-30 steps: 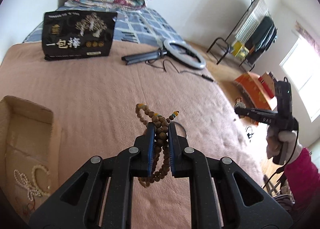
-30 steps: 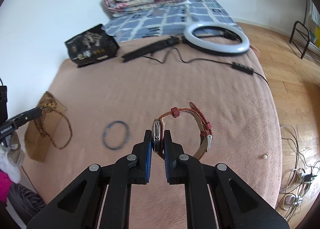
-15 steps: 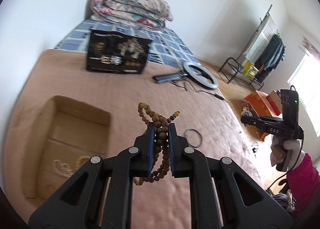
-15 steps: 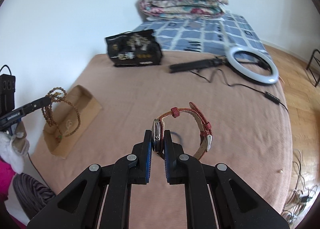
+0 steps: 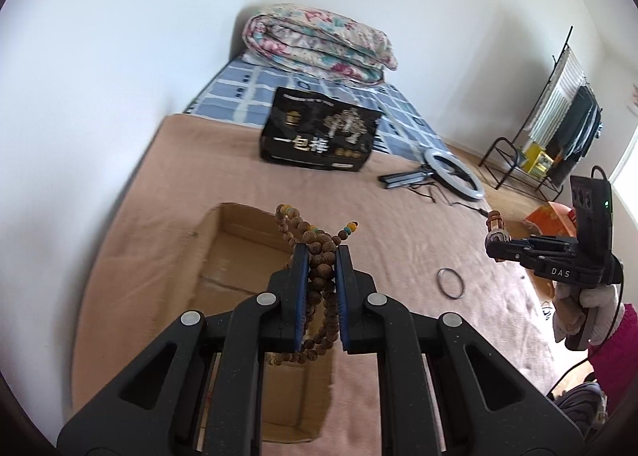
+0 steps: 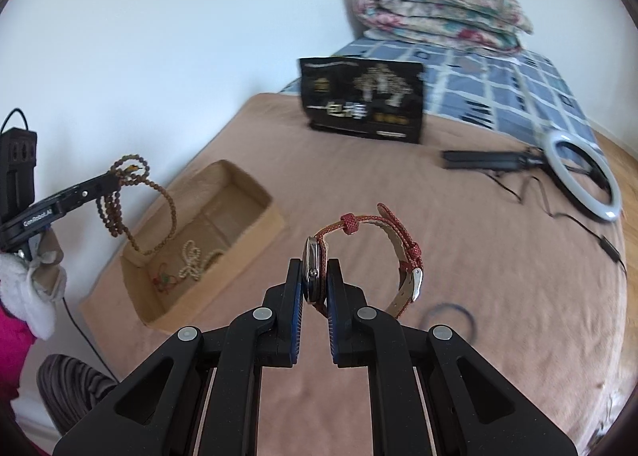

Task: Organize jewelry
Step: 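Carry the wooden mala and red-strap watch over the cardboard box with both grippers, then open left gripper to drop the mala in the box while right releases the watch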

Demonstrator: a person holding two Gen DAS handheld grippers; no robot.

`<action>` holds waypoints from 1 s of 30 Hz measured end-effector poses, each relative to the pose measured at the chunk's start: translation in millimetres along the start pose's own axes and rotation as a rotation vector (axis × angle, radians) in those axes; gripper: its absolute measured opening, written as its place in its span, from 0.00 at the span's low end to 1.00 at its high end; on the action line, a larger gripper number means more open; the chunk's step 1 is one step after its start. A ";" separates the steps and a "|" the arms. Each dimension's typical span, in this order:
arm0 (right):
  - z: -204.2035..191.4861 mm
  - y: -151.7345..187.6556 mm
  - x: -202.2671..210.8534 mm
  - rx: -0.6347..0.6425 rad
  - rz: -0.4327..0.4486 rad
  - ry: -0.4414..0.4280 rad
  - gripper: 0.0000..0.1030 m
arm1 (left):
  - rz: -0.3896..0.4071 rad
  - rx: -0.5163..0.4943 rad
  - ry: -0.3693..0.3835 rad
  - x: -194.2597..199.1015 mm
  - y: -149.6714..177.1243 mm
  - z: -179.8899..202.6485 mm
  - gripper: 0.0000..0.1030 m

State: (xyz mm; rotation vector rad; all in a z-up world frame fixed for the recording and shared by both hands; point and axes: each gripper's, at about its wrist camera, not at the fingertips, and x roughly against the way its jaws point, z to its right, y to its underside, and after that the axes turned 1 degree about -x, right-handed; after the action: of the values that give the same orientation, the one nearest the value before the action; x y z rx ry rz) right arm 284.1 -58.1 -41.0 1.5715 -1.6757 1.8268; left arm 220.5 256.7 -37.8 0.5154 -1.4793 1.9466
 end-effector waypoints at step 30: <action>-104.9 -36.4 -128.2 0.126 -0.111 -0.113 0.09 | -0.028 0.067 -0.085 -41.9 20.8 -59.8 0.11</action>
State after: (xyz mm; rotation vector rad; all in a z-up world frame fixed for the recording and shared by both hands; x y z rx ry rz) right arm 306.7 100.5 -96.6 1.8124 -1.5107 1.8517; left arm 240.5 299.8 -97.0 0.6523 -1.4544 1.9791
